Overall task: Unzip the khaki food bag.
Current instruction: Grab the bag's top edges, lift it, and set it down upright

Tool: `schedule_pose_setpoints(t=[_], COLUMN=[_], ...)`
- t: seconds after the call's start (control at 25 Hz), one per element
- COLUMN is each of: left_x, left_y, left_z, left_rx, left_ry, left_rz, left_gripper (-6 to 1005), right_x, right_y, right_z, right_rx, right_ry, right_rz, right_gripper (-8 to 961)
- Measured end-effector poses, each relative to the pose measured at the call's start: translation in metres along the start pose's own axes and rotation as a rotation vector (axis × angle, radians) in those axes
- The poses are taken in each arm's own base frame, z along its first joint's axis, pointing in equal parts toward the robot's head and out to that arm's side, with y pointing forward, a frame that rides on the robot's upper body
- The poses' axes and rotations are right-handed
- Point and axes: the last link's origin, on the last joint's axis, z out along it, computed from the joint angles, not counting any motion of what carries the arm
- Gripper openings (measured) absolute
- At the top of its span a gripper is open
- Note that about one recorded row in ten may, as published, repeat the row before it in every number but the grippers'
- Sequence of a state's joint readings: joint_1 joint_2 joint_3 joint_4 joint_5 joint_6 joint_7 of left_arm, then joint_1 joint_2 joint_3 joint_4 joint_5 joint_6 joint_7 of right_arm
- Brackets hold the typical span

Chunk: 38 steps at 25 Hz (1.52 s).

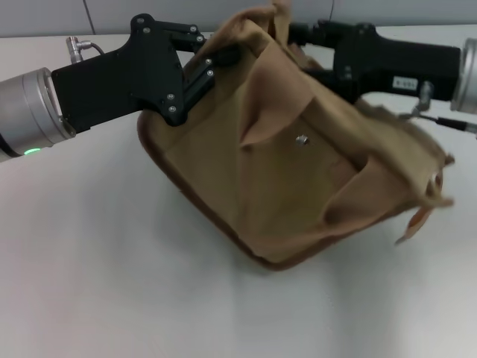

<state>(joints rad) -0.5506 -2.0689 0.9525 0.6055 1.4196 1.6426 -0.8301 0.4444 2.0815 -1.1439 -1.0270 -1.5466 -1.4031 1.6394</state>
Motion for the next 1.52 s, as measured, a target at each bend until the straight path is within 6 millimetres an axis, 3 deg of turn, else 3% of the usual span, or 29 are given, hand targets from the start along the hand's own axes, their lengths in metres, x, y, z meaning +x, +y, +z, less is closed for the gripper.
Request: schedule_pose_setpoints(t=[0.44, 0.72, 0.84, 0.96, 1.16, 1.28, 1.52], left_x=[0.000, 0.000, 0.001, 0.001, 0.001, 0.001, 0.001], left_y=[-0.001, -0.001, -0.001, 0.000, 0.000, 0.000, -0.001], left_z=[0.004, 0.006, 0.007, 0.008, 0.008, 0.008, 0.008], left_rx=[0.005, -0.005, -0.011, -0.021, -0.026, -0.027, -0.023], left_ry=[0.001, 0.002, 0.003, 0.001, 0.000, 0.000, -0.002], left_rz=[-0.001, 0.002, 0.004, 0.005, 0.011, 0.015, 0.017], left_gripper=[73, 73, 73, 73, 73, 73, 73], right_x=[0.024, 0.016, 0.007, -0.002, -0.006, -0.006, -0.008], right_y=[0.010, 0.005, -0.003, -0.013, -0.013, -0.008, -0.002], right_z=[-0.037, -0.046, -0.040, -0.020, 0.005, 0.020, 0.013], right_rx=[0.005, 0.055, 0.089, 0.103, 0.085, 0.054, 0.051], right_ry=[0.031, -0.193, -0.229, -0.202, -0.139, -0.012, 0.114], right_rz=[0.069, 0.057, 0.022, -0.010, -0.048, -0.063, -0.046], right_gripper=[824, 824, 824, 824, 823, 823, 823])
